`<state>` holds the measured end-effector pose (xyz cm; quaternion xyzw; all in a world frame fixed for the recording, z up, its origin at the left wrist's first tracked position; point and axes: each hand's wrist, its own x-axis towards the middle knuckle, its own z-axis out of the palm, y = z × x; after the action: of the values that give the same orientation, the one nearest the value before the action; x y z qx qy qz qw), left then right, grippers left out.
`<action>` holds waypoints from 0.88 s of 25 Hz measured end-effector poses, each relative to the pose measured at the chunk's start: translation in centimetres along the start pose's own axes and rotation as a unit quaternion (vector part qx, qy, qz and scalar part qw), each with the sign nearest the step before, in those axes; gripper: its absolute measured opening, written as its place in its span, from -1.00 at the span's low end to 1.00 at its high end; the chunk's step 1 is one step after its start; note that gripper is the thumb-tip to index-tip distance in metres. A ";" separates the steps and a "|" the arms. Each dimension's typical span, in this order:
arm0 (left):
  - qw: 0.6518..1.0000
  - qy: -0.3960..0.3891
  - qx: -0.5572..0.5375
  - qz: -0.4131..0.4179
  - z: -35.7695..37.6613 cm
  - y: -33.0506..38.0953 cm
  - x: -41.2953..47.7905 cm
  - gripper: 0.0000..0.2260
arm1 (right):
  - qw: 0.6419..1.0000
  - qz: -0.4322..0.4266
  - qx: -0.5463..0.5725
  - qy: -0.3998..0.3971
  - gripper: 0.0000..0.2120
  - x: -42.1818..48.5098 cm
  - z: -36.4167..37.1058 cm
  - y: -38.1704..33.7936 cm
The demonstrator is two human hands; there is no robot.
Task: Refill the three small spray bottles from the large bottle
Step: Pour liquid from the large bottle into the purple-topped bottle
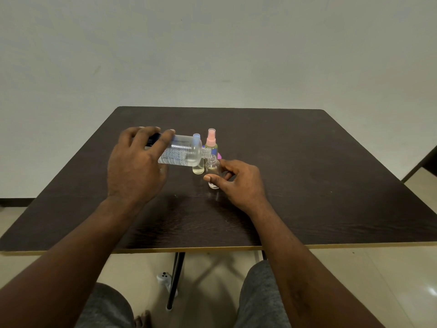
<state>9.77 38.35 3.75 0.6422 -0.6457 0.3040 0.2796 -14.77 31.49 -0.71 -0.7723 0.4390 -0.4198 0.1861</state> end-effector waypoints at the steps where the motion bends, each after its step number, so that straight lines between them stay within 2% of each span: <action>1: 1.000 0.001 0.000 0.000 0.0 0.0 0.0 -0.37 | 1.000 0.000 0.002 0.000 -0.46 0.0 0.0 0.0; 22: 1.000 0.001 0.001 0.005 0.0 0.0 0.1 -0.38 | 1.000 0.001 0.003 0.002 -0.47 0.0 0.1 0.2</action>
<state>9.77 38.29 3.89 0.6394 -0.6481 0.3067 0.2777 -14.77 31.34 -0.92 -0.7704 0.4388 -0.4227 0.1881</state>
